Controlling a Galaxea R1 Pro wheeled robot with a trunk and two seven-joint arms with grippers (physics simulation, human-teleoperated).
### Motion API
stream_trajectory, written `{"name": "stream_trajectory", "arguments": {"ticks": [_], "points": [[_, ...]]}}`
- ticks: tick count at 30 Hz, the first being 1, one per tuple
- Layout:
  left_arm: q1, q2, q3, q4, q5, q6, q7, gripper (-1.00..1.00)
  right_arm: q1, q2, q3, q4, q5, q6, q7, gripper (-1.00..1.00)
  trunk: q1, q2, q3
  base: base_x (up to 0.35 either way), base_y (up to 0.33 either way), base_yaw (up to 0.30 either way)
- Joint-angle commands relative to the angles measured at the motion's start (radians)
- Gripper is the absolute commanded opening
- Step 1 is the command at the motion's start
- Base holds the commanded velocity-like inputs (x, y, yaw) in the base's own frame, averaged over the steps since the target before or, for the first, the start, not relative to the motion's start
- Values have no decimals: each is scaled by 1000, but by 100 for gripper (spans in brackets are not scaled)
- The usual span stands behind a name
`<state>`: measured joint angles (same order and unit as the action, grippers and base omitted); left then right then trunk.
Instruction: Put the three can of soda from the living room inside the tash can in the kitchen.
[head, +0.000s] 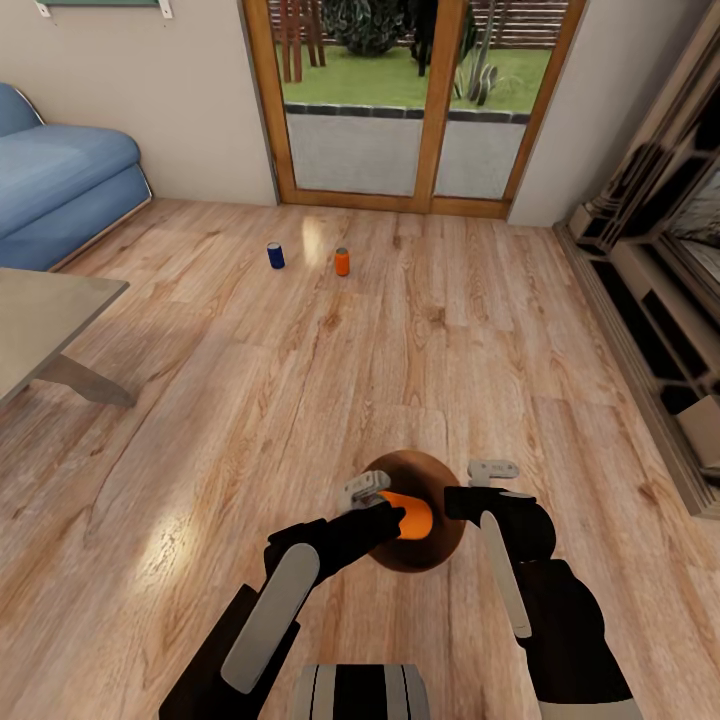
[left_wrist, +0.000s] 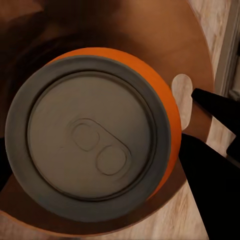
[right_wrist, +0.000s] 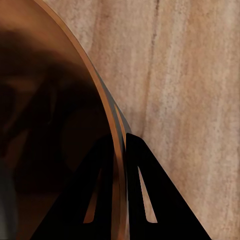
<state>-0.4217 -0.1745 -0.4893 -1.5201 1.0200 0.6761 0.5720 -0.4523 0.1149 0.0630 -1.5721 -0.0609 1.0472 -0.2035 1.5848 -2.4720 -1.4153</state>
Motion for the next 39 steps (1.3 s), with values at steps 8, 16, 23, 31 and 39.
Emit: {"name": "stream_trajectory", "arguments": {"ticks": [8,16,23,31,39], "points": [[0,0,-1,1,0,-16,2,-100,0,0,0,0,-13,0,7,-100,0,0,0,0,0,0],[0,0,-3,3,0,-16,2,-100,0,0,-2,-1,-13,0,6,-100,0,0,0,0,0,0],[0,0,-3,4,0,-17,2,-100,0,0,-2,0,-13,0,7,-100,0,0,0,0,0,0],[0,0,-4,24,0,-21,5,-100,0,0,-2,-1,-13,0,7,-100,0,0,0,0,0,0],[-29,0,-27,42,2,-33,5,-100,0,0,-2,-1,-13,0,7,-100,0,0,0,0,0,0]]}}
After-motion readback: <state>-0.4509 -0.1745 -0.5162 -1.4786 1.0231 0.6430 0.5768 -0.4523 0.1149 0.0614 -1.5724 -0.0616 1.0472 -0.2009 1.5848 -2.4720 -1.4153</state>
